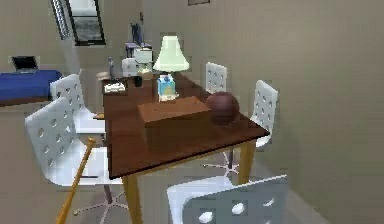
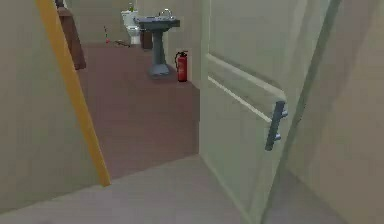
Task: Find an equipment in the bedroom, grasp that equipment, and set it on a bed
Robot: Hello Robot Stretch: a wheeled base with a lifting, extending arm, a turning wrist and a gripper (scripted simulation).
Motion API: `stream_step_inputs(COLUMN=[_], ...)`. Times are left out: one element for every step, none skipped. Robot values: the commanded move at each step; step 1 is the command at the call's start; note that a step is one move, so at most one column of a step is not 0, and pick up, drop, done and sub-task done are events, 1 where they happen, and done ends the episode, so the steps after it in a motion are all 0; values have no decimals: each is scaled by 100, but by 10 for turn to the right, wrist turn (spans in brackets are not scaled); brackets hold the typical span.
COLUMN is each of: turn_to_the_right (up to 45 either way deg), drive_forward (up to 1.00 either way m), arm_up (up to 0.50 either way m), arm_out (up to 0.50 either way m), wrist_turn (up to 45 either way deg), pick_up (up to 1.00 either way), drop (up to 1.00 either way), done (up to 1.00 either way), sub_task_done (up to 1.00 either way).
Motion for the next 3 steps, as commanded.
stream_step_inputs(turn_to_the_right=[-450, -330, 450], drive_forward=[0, 0, 0], arm_up=[0, 0, 0], arm_out=[0, 0, 0], wrist_turn=[0, 0, 0], pick_up=[0, 0, 0], drop=[0, 0, 0], done=[0, 0, 0], sub_task_done=[0, 0, 0])
